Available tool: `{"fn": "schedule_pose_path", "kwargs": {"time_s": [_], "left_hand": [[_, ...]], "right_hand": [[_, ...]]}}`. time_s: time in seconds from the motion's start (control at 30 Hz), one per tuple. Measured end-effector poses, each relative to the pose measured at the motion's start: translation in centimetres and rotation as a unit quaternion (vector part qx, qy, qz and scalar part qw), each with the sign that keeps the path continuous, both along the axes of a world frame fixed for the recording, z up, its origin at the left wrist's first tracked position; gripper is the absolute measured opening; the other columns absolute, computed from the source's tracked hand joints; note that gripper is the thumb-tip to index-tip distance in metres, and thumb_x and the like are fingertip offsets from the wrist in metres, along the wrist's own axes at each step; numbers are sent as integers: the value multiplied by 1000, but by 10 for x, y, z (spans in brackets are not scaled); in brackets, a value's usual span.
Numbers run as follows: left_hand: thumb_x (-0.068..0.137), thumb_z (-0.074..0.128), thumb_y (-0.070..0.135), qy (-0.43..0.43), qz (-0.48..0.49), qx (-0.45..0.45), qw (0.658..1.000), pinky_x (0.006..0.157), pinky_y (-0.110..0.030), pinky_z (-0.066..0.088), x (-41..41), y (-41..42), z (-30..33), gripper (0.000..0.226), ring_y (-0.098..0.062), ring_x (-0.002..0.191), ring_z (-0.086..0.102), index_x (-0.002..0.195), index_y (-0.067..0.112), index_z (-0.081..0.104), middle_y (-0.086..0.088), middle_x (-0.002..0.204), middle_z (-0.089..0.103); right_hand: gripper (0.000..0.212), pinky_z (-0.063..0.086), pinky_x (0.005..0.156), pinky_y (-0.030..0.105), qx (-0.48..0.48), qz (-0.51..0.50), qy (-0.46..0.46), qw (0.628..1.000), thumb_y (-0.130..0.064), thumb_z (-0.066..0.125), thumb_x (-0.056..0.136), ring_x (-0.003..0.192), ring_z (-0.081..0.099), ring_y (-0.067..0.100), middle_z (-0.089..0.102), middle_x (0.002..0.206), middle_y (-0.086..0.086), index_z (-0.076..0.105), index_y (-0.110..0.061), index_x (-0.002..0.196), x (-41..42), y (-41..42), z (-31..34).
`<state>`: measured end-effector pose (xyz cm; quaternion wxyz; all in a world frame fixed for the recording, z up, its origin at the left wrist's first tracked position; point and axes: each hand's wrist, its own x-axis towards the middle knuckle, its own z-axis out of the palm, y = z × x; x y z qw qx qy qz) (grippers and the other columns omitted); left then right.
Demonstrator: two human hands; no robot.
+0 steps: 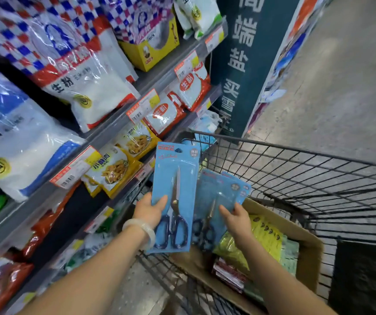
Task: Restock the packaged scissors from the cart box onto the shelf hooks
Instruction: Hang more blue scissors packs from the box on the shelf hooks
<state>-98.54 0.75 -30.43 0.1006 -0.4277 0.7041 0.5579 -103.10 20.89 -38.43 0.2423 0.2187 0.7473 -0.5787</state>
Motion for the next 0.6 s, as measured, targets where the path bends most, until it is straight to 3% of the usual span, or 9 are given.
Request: {"fn": "schedule_pose_path", "kwargs": {"time_s": [0.1, 0.17, 0.27, 0.4, 0.53, 0.6], "left_hand": [[91, 58, 28, 21, 21, -1, 1000, 76, -33, 49, 12, 4, 22, 6, -17, 76, 61, 93, 21, 57, 1, 87, 64], [91, 58, 29, 32, 36, 4, 999, 84, -39, 52, 22, 6, 39, 10, -24, 86, 64, 97, 20, 57, -3, 95, 65], [92, 57, 29, 54, 73, 4, 996, 94, -45, 50, 40, 3, 64, 15, -29, 100, 63, 103, 18, 56, -7, 105, 65], [91, 58, 27, 90, 146, 6, 985, 96, -48, 48, 80, -21, 92, 24, -32, 104, 63, 110, 12, 59, -13, 112, 65], [90, 61, 26, 105, 217, -24, 970, 93, -50, 50, 151, -57, 114, 24, -35, 101, 64, 105, 6, 62, -19, 110, 66], [90, 61, 24, 112, 251, -38, 961, 93, -46, 50, 199, -75, 123, 26, -34, 102, 63, 106, 4, 63, -19, 112, 66]], "right_hand": [[12, 57, 76, 42, -20, 19, 73, 997, -18, 59, 91, 82, 69, 25, 70, 99, 16, 63, -7, 93, -14, 8, 47], [9, 56, 73, 37, -50, 37, 95, 994, -20, 59, 91, 75, 67, 17, 71, 93, 9, 64, -16, 85, -21, 5, 77], [12, 55, 73, 36, -59, 89, 114, 988, -25, 60, 90, 76, 66, 17, 72, 87, 3, 66, -15, 89, -23, -11, 113], [13, 53, 61, 28, -93, 152, 140, 974, -19, 56, 93, 67, 63, 13, 69, 78, -1, 65, -19, 84, -2, -47, 150], [20, 44, 63, 29, -101, 238, 161, 953, -20, 57, 92, 68, 56, 16, 57, 69, 18, 62, -10, 76, 43, -94, 176], [16, 50, 56, 21, -122, 270, 169, 940, -14, 55, 93, 61, 63, 4, 67, 70, 1, 65, -14, 79, 78, -125, 187]]}}
